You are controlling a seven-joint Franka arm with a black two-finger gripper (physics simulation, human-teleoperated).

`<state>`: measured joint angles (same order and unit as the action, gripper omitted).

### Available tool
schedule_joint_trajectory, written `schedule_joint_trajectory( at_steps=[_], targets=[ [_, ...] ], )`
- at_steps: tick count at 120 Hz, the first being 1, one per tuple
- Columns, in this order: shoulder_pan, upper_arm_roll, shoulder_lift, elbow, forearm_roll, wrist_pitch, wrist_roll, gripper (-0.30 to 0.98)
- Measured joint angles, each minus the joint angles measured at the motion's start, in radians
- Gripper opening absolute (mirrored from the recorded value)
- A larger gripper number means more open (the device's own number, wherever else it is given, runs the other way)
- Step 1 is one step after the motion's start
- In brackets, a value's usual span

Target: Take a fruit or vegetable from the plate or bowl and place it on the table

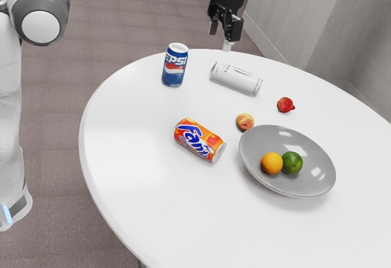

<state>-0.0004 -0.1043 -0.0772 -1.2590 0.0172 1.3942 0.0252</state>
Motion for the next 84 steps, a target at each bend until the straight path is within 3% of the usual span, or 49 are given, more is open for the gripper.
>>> schedule_joint_trajectory(
  at_steps=[22, 33, 48, 59, 84],
  targets=[
    [0.003, 0.0, 0.002, 0.008, -0.001, -0.005, 0.003, 0.69],
    [0.01, 0.008, 0.01, 0.176, -0.004, -0.031, 0.004, 0.69],
    [0.037, 0.151, -0.015, 0.227, -0.007, -0.04, 0.005, 0.69],
    [-0.022, 0.201, -0.106, 0.23, -0.004, -0.03, 0.006, 0.68],
    [-0.088, 0.211, -0.307, 0.231, -0.005, 0.057, 0.008, 0.69]
  ],
)
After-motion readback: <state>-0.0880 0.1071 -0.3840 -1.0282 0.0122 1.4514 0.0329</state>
